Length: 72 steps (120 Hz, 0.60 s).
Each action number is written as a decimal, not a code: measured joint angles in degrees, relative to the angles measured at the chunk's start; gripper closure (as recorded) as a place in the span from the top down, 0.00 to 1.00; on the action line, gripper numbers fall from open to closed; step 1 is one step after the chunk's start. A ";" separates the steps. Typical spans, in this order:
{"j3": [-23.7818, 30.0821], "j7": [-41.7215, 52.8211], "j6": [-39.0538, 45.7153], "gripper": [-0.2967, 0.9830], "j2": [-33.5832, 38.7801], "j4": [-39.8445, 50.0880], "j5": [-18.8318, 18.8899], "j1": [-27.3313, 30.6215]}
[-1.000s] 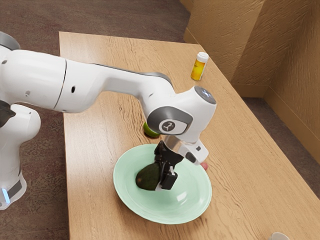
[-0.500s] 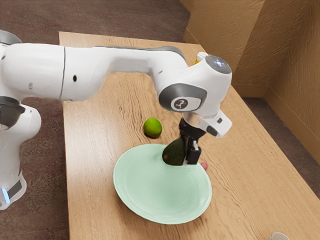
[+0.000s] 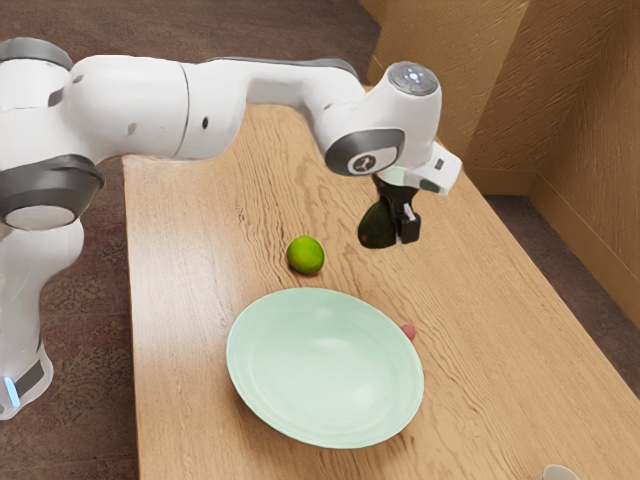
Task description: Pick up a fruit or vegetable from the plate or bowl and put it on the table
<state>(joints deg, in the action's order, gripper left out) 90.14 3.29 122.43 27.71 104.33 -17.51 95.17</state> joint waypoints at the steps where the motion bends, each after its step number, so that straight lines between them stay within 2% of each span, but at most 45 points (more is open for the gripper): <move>1: 1.20 -0.03 0.43 0.62 -0.48 -0.02 0.15 1.23; 12: 11.72 -0.33 4.60 0.60 -3.54 -0.29 1.91 11.92; 32: 16.39 -0.95 10.45 0.61 -4.14 -0.19 3.35 17.10; 53: 31.51 -1.54 15.62 0.60 -3.82 -0.54 3.57 32.72; 60: 33.71 -1.74 16.79 0.60 -3.70 -0.62 3.66 34.96; 72: 34.88 -1.81 17.91 0.67 -3.26 -1.56 3.56 35.89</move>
<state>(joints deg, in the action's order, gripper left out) 125.02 1.47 140.34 24.45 102.76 -13.95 131.06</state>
